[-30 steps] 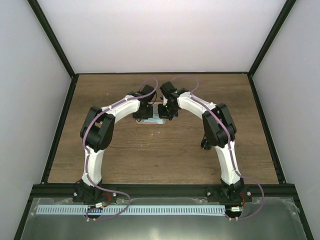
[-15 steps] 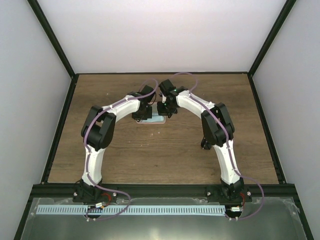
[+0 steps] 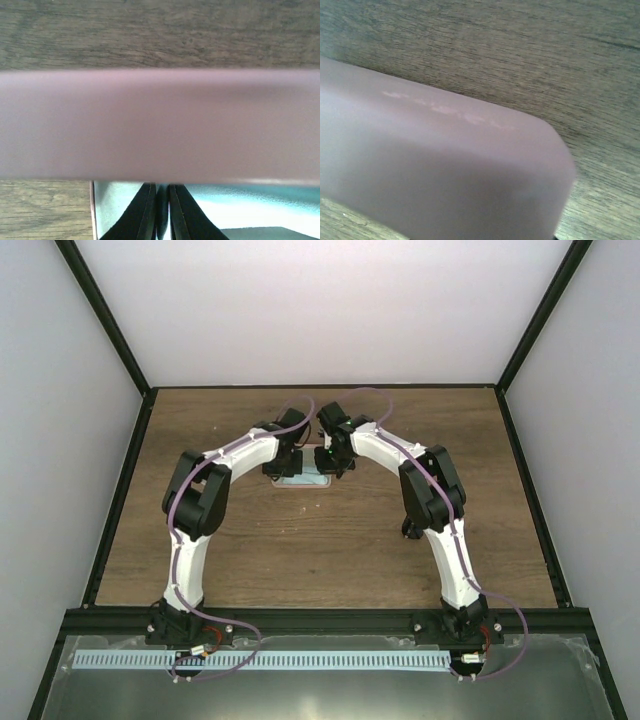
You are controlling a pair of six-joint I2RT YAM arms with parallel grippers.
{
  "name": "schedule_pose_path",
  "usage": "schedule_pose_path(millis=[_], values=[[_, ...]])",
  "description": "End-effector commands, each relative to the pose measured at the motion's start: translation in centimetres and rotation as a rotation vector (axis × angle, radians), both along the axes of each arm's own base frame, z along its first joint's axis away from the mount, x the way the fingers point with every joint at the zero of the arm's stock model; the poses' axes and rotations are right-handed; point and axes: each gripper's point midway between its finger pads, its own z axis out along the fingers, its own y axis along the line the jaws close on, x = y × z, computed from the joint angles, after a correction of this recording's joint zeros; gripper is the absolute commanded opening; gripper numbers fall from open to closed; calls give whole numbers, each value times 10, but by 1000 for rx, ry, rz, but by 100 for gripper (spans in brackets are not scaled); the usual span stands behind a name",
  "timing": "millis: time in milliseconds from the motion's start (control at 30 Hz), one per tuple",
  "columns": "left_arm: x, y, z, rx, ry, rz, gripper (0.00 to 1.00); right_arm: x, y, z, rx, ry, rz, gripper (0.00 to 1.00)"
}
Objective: Organize the sunglasses
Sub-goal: Place the glasses cleaning cloth in the sunglasses case.
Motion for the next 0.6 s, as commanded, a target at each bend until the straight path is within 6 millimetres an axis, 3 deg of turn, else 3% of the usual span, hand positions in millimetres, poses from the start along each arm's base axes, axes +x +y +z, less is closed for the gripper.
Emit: schedule_pose_path(millis=[0,200,567], values=[[9,6,0,23,-5,6,13,6,2,13,-9,-34,4,17],[7,7,-1,20,4,0,21,7,1,28,2,-64,-3,23],[-5,14,6,23,1,8,31,2,6,63,85,-115,-7,24]])
